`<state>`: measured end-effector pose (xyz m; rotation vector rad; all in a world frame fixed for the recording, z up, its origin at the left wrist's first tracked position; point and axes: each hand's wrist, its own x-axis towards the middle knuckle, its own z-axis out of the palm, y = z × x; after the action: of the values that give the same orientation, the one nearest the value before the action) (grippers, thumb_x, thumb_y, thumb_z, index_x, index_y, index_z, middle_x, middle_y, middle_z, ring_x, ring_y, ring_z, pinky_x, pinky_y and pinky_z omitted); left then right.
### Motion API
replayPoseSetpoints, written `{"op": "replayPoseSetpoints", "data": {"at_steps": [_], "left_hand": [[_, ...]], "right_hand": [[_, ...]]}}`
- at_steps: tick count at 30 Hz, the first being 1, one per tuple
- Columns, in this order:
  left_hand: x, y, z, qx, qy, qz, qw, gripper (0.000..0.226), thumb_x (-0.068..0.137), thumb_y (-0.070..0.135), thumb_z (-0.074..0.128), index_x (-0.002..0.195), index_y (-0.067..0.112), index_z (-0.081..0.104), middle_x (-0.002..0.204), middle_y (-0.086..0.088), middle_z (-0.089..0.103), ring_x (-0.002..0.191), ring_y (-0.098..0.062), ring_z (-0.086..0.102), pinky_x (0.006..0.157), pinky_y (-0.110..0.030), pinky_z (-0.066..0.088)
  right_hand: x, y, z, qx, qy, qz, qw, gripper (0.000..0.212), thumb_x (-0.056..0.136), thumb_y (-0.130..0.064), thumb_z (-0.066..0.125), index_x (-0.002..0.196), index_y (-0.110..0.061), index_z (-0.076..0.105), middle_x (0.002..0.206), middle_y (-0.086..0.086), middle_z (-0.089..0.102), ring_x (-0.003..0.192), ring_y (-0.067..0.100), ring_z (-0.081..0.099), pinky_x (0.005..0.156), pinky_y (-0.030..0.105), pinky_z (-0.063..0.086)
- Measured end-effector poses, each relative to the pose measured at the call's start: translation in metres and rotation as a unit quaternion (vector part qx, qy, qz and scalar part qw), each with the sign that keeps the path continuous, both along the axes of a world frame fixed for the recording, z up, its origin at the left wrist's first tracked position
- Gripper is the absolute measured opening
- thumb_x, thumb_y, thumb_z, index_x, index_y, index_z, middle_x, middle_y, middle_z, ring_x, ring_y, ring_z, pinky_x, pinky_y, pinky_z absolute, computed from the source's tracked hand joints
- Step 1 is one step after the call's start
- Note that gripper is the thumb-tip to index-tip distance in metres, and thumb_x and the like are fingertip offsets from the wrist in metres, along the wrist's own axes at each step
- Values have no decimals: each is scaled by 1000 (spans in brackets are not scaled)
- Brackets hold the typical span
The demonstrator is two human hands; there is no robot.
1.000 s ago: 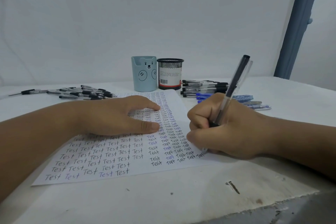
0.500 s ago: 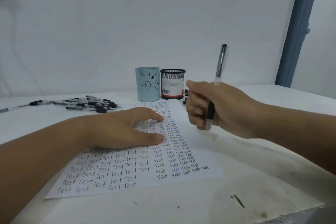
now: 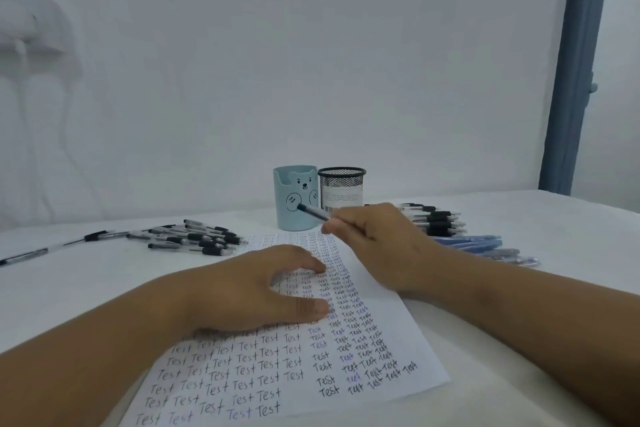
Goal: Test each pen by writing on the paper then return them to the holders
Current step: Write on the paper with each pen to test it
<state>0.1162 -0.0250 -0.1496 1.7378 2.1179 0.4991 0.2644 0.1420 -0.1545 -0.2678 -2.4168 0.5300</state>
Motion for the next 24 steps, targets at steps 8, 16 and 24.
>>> {"op": "replayPoseSetpoints", "data": {"at_steps": [8, 16, 24], "left_hand": [[-1, 0, -3, 26, -22, 5, 999, 68, 62, 81, 69, 125, 63, 53, 138, 47, 33, 134, 8, 34, 116, -24, 27], [1, 1, -3, 22, -13, 9, 1000, 66, 64, 81, 66, 125, 64, 51, 135, 49, 34, 132, 13, 32, 113, -23, 25], [3, 0, -1, 12, -8, 11, 1000, 65, 66, 79, 65, 127, 62, 50, 138, 46, 33, 131, 12, 31, 111, -21, 25]], "right_hand": [[7, 5, 13, -12, -9, -19, 1000, 10, 105, -19, 44, 110, -22, 52, 60, -8, 48, 50, 6, 39, 50, 19, 34], [27, 86, 27, 89, -27, -221, 971, 18, 96, -17, 62, 102, -27, 75, 97, -10, 64, 95, 15, 61, 93, 33, 49], [26, 102, 18, 42, -158, -295, 941, 34, 100, -11, 46, 118, -18, 73, 123, 6, 70, 114, 29, 63, 97, 40, 53]]}}
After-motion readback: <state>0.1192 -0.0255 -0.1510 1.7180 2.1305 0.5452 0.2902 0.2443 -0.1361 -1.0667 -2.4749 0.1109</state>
